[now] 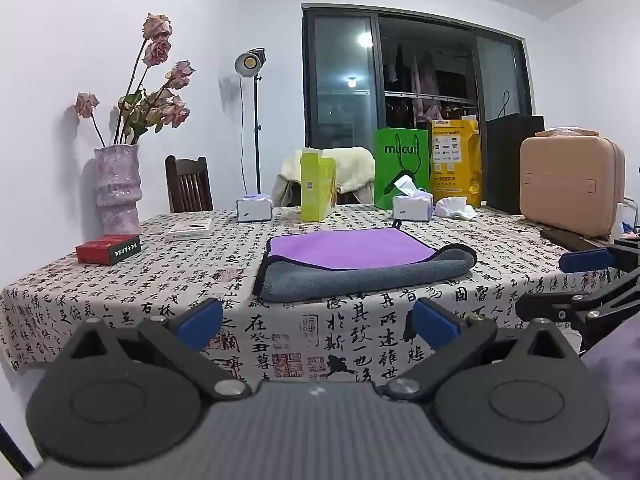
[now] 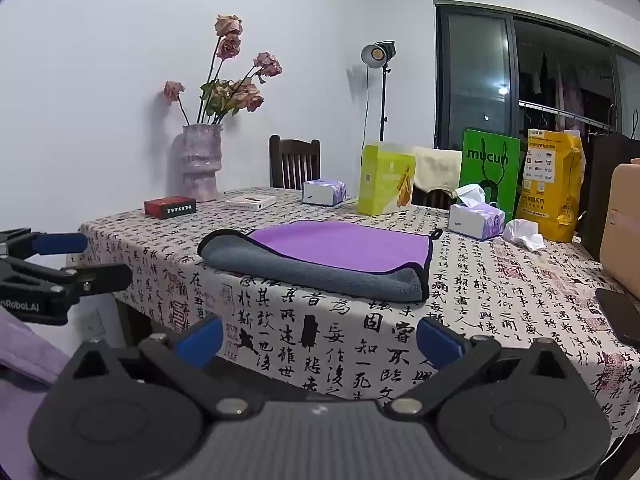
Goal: Fold towel
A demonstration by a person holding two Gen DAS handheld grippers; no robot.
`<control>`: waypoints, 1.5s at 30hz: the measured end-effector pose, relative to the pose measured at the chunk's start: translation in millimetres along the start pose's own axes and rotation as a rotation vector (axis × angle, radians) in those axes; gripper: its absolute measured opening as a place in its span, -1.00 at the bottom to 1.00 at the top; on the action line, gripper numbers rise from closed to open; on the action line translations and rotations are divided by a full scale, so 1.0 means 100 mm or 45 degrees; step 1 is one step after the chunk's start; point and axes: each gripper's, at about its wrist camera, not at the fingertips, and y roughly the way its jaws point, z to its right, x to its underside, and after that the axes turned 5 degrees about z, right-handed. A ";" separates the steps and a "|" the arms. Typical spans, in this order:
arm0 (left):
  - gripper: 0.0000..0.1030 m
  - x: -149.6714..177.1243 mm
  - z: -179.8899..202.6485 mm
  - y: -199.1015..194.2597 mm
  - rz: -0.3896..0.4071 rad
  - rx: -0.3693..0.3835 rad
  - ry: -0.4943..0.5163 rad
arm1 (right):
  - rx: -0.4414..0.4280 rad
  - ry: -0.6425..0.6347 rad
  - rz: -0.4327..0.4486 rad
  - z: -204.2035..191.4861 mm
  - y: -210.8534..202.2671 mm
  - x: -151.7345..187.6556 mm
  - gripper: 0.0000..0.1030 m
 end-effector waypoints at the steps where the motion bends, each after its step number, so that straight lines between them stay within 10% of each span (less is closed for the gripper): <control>1: 1.00 0.00 0.00 0.00 -0.001 0.005 0.002 | 0.000 -0.002 -0.001 0.00 0.00 0.00 1.00; 45: 1.00 0.01 0.03 0.00 0.019 -0.001 0.005 | 0.004 -0.012 -0.004 0.01 0.00 0.00 1.00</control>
